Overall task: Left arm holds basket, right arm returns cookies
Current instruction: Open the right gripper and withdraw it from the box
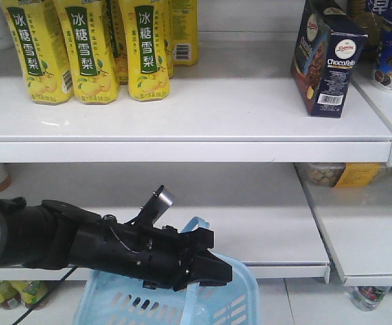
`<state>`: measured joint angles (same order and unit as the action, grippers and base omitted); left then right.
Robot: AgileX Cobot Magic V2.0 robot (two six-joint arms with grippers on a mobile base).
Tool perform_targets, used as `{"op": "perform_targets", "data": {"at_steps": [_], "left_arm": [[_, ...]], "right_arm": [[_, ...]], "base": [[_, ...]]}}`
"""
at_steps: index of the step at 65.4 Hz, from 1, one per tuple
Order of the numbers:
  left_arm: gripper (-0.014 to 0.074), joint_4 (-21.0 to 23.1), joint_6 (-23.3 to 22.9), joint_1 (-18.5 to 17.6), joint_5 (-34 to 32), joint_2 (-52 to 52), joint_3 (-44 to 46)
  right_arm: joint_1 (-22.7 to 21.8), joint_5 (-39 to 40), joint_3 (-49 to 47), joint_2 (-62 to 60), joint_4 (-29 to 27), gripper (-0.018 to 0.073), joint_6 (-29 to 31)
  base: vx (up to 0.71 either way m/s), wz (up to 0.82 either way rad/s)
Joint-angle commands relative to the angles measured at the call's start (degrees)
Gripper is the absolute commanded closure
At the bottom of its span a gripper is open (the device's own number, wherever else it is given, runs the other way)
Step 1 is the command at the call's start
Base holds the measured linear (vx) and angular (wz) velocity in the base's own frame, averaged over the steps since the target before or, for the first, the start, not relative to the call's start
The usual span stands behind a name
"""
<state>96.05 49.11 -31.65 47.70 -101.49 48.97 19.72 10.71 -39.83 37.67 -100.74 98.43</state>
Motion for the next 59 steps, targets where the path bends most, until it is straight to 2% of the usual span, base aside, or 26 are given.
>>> {"op": "perform_targets", "data": {"at_steps": [1, 25, 34, 44, 53, 59], "left_arm": [[0.0603, 1.73, 2.69, 0.09, 1.04, 2.6, 1.56], [0.0603, 1.73, 2.69, 0.09, 1.04, 2.6, 1.56], [0.0603, 1.73, 2.69, 0.09, 1.04, 2.6, 1.56], [0.0603, 1.73, 2.69, 0.09, 1.04, 2.6, 1.56], [0.0603, 1.73, 2.69, 0.09, 1.04, 2.6, 1.56], [0.0603, 1.73, 2.69, 0.09, 1.04, 2.6, 1.56]], "right_arm": [[0.03, -1.2, 2.96, -6.58, -1.15, 0.0069, 5.34], [0.03, -1.94, 23.27, -30.39, -1.15, 0.0069, 6.57], [0.03, -2.57, 30.42, -34.07, -1.15, 0.0069, 6.73], [-0.04, -2.33, 30.41, -34.24, -1.15, 0.0083, 8.33], [-0.04, -2.33, 30.41, -34.24, -1.15, 0.0184, 8.33], [-0.04, -2.33, 30.02, -34.24, -1.15, 0.0323, 8.27]], "base": [[0.0, 0.0], [0.0, 0.0], [0.0, 0.0], [0.0, 0.0], [0.0, 0.0], [0.0, 0.0]]}}
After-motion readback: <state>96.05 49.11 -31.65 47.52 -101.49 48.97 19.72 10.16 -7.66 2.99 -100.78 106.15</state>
